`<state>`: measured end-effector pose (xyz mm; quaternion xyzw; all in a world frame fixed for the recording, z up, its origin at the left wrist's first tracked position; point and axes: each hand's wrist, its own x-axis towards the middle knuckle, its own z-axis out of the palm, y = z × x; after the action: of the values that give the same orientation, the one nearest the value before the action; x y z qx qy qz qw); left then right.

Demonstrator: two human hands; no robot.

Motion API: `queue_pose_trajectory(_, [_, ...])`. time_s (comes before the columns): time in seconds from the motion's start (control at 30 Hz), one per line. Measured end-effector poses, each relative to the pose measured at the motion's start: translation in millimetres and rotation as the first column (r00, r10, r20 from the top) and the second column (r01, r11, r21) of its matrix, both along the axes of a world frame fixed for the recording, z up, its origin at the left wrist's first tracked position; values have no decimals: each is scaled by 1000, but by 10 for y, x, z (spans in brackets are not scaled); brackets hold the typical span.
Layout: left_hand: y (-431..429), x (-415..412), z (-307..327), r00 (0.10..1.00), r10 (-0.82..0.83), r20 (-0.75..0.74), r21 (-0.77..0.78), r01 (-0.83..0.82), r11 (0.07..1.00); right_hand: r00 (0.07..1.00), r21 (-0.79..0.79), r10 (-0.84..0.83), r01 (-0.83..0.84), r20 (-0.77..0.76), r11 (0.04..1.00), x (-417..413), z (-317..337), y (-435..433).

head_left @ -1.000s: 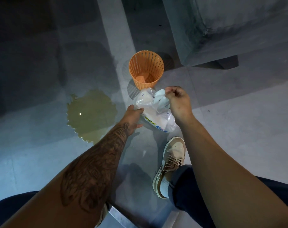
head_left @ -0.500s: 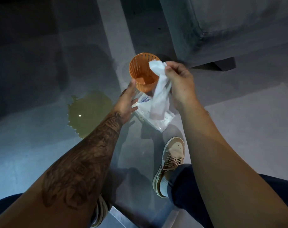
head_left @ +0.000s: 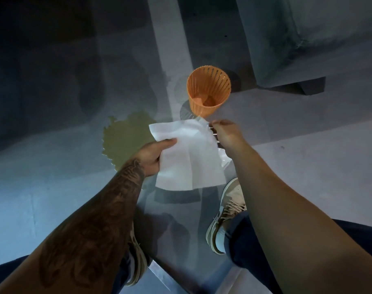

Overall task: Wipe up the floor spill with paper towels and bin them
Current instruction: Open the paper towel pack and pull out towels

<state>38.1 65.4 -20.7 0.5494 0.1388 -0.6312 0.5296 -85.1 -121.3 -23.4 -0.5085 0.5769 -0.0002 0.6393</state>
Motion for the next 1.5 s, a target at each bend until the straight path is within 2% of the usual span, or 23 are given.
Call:
queue_pose_trajectory(0.03, [58,13,-26,1000,-1,17,24,1,1000,989,-87,120,-127,-83,988,24,-101,20])
queue_pose_trajectory(0.07, [95,20,-52,1000,4,24,38,-5,999,945,-175,271,-303,-184,937,36,-195,26])
queue_pose_trajectory(0.13, [145,40,-92,999,26,29,63,-28,998,778,-248,505,-608,-374,754,86,-320,64])
queue_pose_trajectory(0.2, [185,62,-133,998,55,38,87,-58,994,635,-266,594,-761,-494,592,131,-477,87])
queue_pose_trajectory(0.33, [293,125,-210,993,108,49,108,-113,988,509,-127,645,-830,-570,543,166,-609,107])
queue_pose_trajectory(0.53, [406,144,-259,983,169,71,164,-179,970,389,-135,664,-906,-639,401,44,-953,185])
queue_pose_trajectory(0.6, [428,136,-278,980,182,84,181,-195,964,372,-132,647,-912,-665,388,2,-1074,219])
queue_pose_trajectory(0.77, [438,90,-242,990,99,104,201,-118,972,306,-170,547,-943,-779,286,-5,-1200,207])
queue_pose_trajectory(0.83, [430,90,-242,993,70,99,219,-91,971,274,-142,531,-951,-802,276,4,-1218,212])
queue_pose_trajectory(1.03, [401,60,-277,994,81,74,233,-96,968,252,-108,483,-946,-839,306,-73,-1293,245])
queue_pose_trajectory(1.13, [382,53,-298,995,80,62,232,-92,968,306,-142,458,-923,-835,358,-106,-1263,145])
queue_pose_trajectory(1.33, [272,16,-294,989,136,52,172,-144,975,419,-261,505,-898,-755,355,-275,-1250,55])
queue_pose_trajectory(1.5, [198,-2,-286,982,183,48,119,-188,975,516,-283,493,-835,-700,472,-286,-1198,-11])
